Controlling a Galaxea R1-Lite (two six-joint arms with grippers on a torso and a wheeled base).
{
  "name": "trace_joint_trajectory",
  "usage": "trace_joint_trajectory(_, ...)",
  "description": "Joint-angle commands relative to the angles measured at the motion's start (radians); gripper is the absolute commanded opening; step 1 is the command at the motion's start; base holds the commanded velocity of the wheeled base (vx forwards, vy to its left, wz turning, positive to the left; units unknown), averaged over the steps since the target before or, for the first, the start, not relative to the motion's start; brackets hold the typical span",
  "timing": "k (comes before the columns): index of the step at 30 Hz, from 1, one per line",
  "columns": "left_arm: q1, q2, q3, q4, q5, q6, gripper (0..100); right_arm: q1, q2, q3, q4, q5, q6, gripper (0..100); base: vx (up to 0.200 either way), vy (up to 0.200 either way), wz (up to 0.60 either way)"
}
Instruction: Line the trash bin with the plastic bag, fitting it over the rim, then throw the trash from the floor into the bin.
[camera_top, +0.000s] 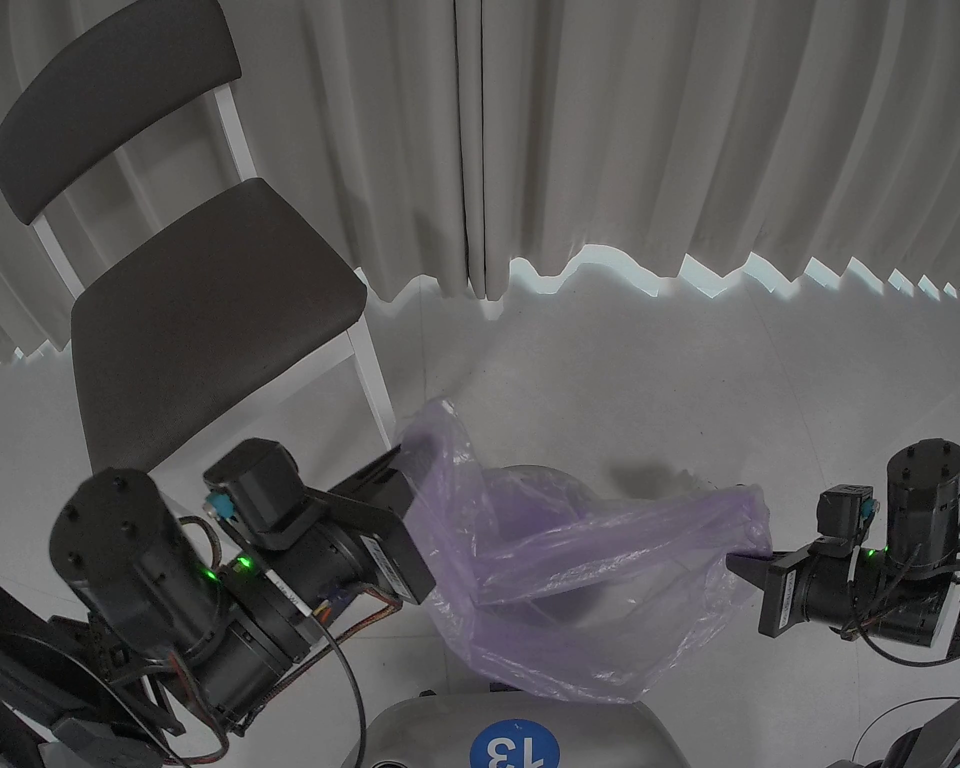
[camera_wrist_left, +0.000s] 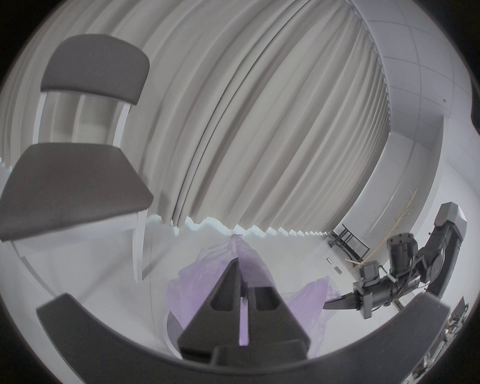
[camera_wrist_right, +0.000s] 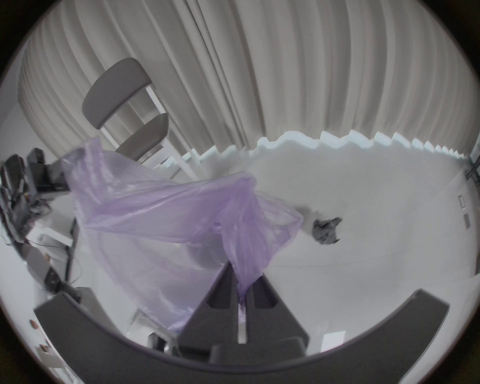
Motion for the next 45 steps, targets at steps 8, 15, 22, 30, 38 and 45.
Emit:
trace_joint_trajectory(8,0.086,0.202,0.005,-0.001,-0.075,-0.088,0,-0.083,0.017,-0.035,0.067,0.087,0.04,0,0.0,0.0,0.0)
trace_joint_trajectory(15,0.097,0.235,0.011,-0.006,-0.077,-0.088,0,-0.094,0.101,-0.035,0.044,0.089,0.048,0,0.0,0.0,0.0)
trace_joint_trajectory(22,0.111,0.267,0.011,-0.009,-0.094,-0.105,0,-0.111,0.192,0.005,-0.088,0.129,0.05,0,0.0,0.0,0.0)
trace_joint_trajectory(30,0.112,0.261,0.013,-0.009,-0.098,-0.108,0,-0.111,0.334,0.068,-0.312,0.172,0.07,0,0.0,0.0,0.0)
trace_joint_trajectory(38,0.118,0.268,0.019,-0.013,-0.109,-0.108,0,-0.109,0.491,0.091,-0.478,0.173,0.093,0,0.0,0.0,0.0)
trace_joint_trajectory(45,0.112,0.273,0.025,-0.015,-0.117,-0.108,0,-0.134,0.538,0.138,-0.622,0.173,0.09,0,0.0,0.0,0.0)
